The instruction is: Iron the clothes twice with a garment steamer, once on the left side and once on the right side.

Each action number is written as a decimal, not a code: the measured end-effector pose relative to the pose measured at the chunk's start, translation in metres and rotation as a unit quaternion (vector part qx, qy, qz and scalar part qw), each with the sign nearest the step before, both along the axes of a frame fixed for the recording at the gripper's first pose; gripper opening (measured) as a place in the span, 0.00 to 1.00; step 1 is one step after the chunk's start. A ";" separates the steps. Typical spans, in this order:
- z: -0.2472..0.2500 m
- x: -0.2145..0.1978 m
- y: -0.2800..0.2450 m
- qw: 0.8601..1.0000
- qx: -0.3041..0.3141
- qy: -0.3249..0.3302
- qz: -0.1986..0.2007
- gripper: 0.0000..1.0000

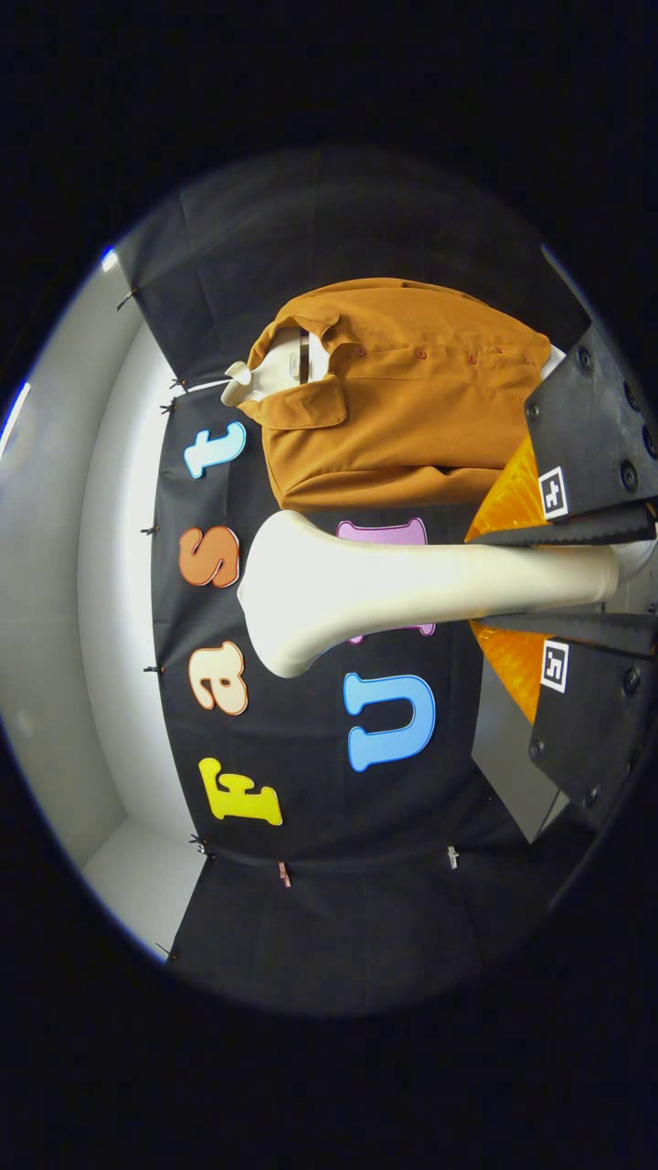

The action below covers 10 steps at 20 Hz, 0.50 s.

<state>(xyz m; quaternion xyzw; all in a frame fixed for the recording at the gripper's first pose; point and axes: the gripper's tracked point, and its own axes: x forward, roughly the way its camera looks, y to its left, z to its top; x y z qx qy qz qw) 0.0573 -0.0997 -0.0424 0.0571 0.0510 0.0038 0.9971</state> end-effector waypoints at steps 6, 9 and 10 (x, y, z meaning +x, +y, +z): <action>0.004 0.004 0.016 1.000 -0.003 -0.006 0.008 0.33; 0.004 0.006 0.019 1.000 -0.006 -0.006 0.014 0.33; 0.004 0.006 0.019 1.000 -0.005 -0.007 0.016 0.33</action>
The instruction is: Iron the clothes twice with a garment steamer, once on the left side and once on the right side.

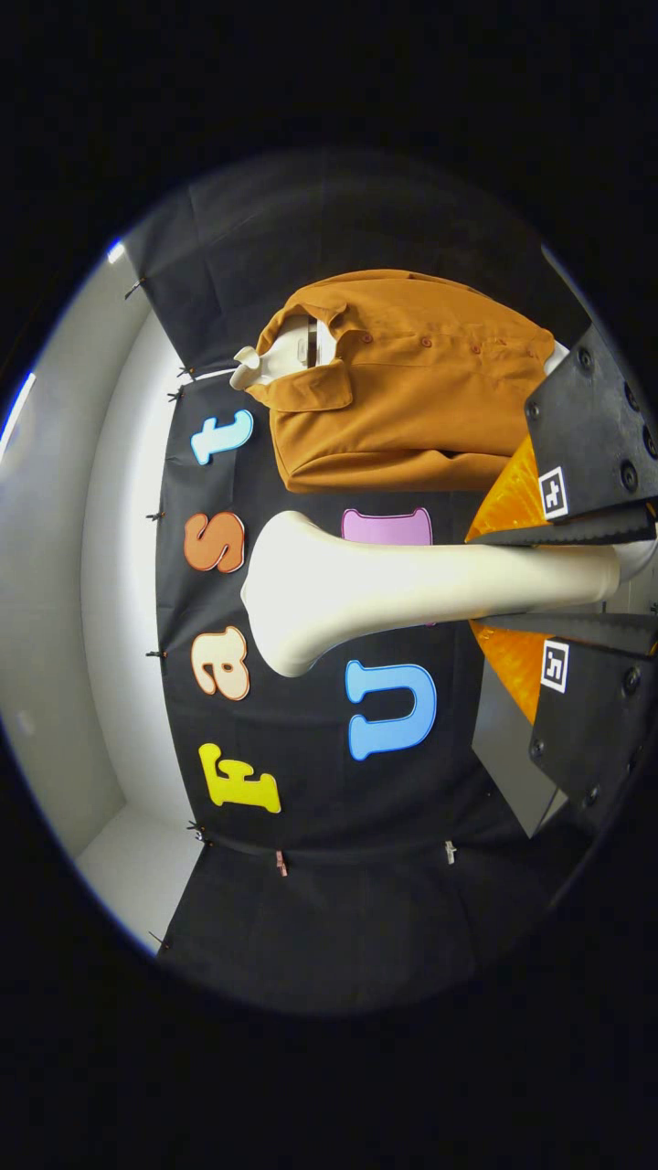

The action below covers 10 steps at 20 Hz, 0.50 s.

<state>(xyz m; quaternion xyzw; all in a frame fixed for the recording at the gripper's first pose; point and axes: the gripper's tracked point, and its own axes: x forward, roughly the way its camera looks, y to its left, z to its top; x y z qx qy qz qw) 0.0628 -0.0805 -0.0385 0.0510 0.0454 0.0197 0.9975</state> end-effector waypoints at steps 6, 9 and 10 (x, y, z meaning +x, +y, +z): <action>0.002 0.000 0.002 1.000 0.000 -0.004 0.006 0.33; 0.002 -0.001 0.002 1.000 -0.005 -0.006 0.005 0.33; 0.002 0.000 0.002 1.000 -0.006 -0.006 0.006 0.33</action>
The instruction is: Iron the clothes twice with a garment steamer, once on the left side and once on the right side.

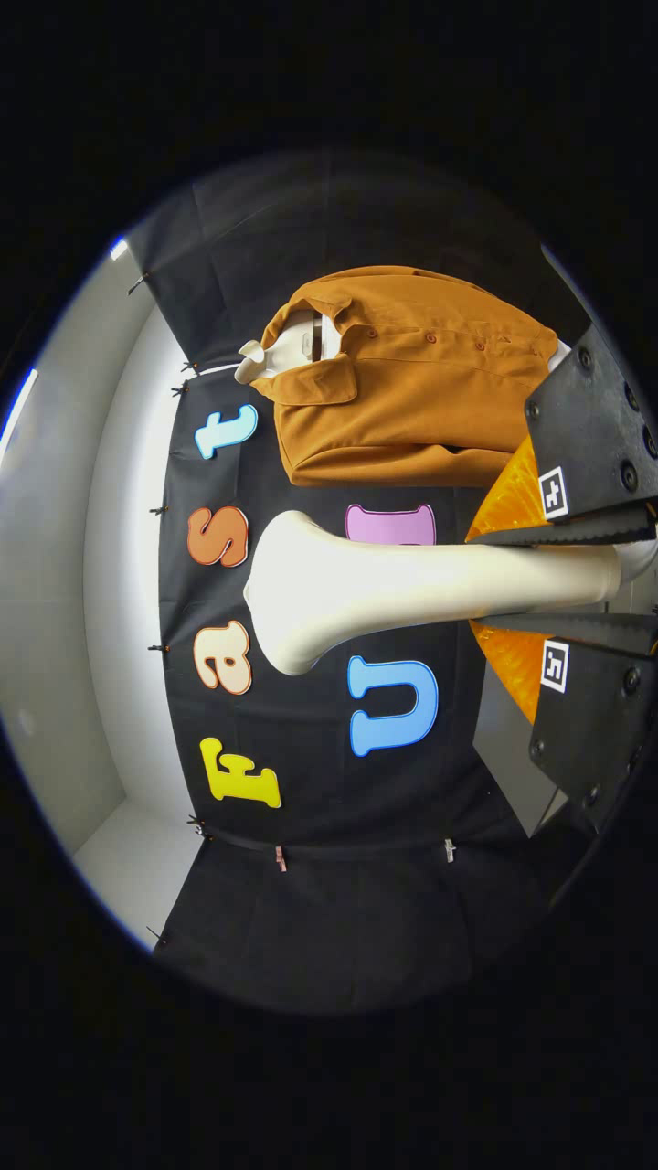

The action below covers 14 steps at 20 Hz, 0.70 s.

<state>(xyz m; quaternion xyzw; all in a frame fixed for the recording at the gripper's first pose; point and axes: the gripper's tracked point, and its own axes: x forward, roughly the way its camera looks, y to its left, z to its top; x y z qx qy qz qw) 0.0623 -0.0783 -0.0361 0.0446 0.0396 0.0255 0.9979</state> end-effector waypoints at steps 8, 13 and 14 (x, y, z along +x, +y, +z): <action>-0.001 0.000 -0.001 1.000 0.000 0.002 -0.004 0.33; 0.000 0.001 0.000 1.000 -0.002 -0.001 -0.005 0.33; 0.000 0.000 0.001 1.000 -0.002 -0.001 -0.005 0.33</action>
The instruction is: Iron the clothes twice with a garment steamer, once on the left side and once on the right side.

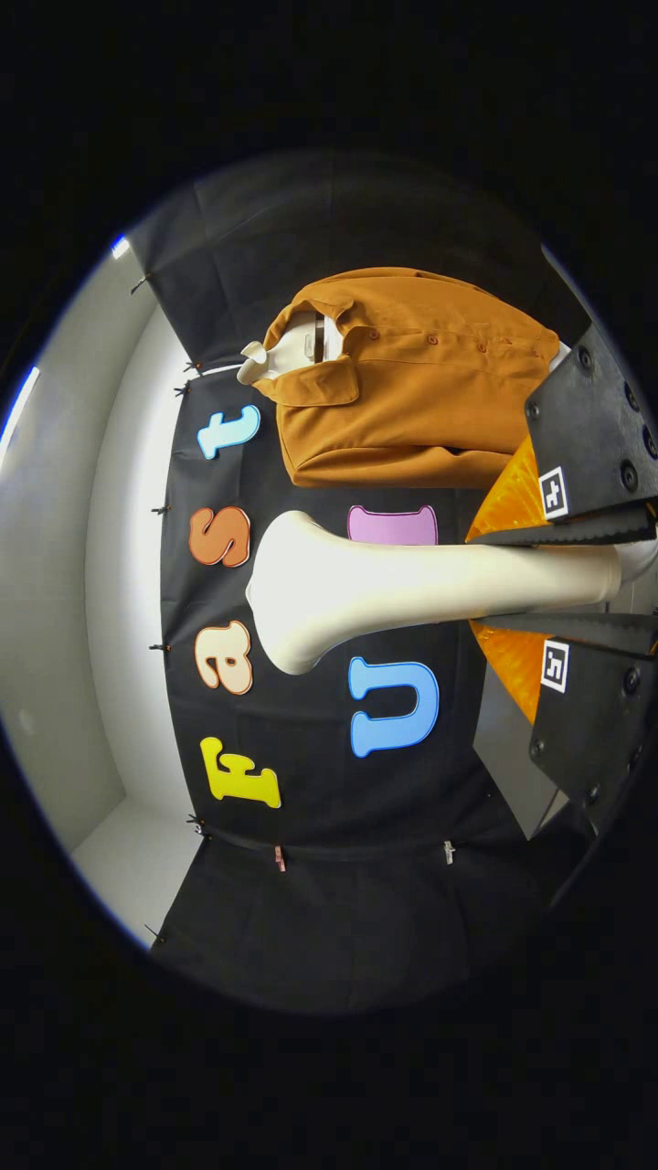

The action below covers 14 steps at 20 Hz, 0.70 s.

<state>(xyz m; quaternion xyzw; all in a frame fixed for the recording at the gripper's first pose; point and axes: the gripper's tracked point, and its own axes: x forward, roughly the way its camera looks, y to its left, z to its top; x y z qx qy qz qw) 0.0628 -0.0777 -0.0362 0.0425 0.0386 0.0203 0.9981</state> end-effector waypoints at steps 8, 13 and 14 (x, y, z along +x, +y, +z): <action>0.001 -0.001 0.002 1.000 -0.003 -0.002 0.003 0.33; 0.003 -0.003 0.005 1.000 -0.010 -0.010 0.005 0.33; 0.003 -0.004 0.004 1.000 -0.011 -0.010 0.005 0.33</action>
